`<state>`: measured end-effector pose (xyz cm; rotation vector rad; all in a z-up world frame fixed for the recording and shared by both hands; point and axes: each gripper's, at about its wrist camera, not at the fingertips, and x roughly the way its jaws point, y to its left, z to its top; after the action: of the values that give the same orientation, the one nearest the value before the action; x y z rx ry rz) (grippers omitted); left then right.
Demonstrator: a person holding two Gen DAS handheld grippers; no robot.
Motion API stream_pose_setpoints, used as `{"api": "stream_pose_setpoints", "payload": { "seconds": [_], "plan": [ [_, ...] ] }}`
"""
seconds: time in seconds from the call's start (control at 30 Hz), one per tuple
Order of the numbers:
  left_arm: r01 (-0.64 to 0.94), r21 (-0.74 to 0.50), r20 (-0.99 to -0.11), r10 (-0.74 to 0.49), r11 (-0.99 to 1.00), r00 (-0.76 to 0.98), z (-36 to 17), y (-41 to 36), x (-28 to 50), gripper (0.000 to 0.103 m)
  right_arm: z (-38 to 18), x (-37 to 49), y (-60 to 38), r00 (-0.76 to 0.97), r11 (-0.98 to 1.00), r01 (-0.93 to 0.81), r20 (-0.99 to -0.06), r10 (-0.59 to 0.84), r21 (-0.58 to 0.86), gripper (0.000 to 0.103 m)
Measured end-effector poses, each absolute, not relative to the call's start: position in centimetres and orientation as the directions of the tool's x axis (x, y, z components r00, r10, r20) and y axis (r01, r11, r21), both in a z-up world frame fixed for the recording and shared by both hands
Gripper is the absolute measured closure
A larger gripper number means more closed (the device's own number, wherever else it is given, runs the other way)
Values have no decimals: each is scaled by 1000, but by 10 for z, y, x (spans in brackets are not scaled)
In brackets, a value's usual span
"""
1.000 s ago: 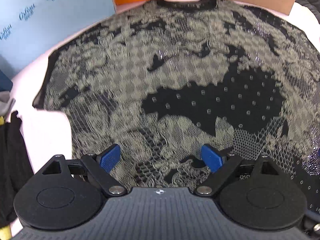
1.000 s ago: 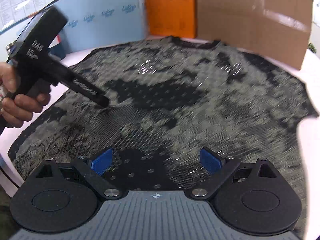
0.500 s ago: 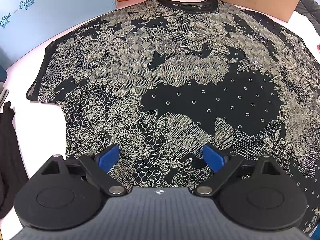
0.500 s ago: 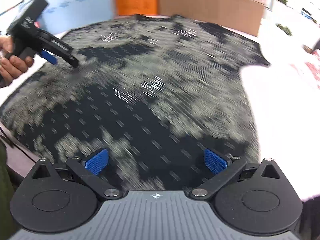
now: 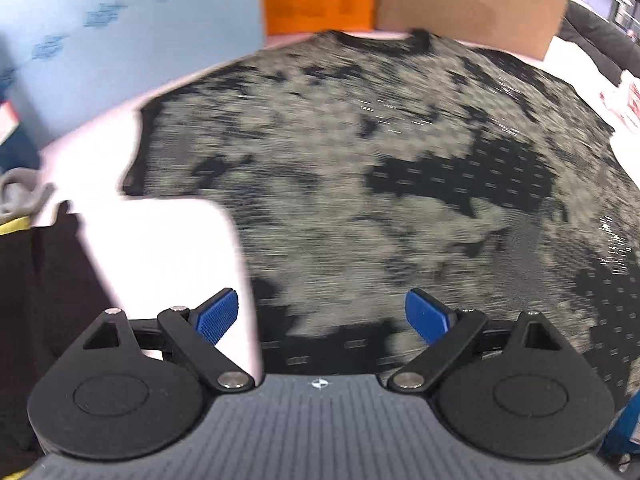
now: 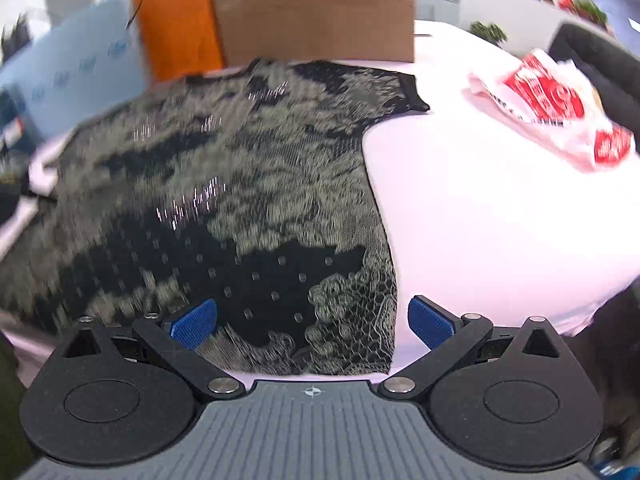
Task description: Fold clothes
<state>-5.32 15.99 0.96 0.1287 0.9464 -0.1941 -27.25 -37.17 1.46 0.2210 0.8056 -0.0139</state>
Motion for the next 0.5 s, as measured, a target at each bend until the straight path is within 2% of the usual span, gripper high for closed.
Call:
{"api": "stream_pose_setpoints", "payload": {
  "seconds": [0.1,0.3,0.37,0.5],
  "plan": [
    [171,35,-797,-76,985,599,25,191,-37,13,27,-255,-399,727,928,174,-679,105,330,0],
    [-34,16,-759,34,999,650,58,247,21,13,38,-169,-457,758,824,255,-634,155,507,0],
    [-101,-14,-776,53,995,629,60,257,43,13,41,-141,-477,769,779,279,-617,169,561,0],
    [-220,-137,-861,-6,966,509,39,257,69,13,48,-83,-516,792,679,319,-580,193,661,0]
  ]
}}
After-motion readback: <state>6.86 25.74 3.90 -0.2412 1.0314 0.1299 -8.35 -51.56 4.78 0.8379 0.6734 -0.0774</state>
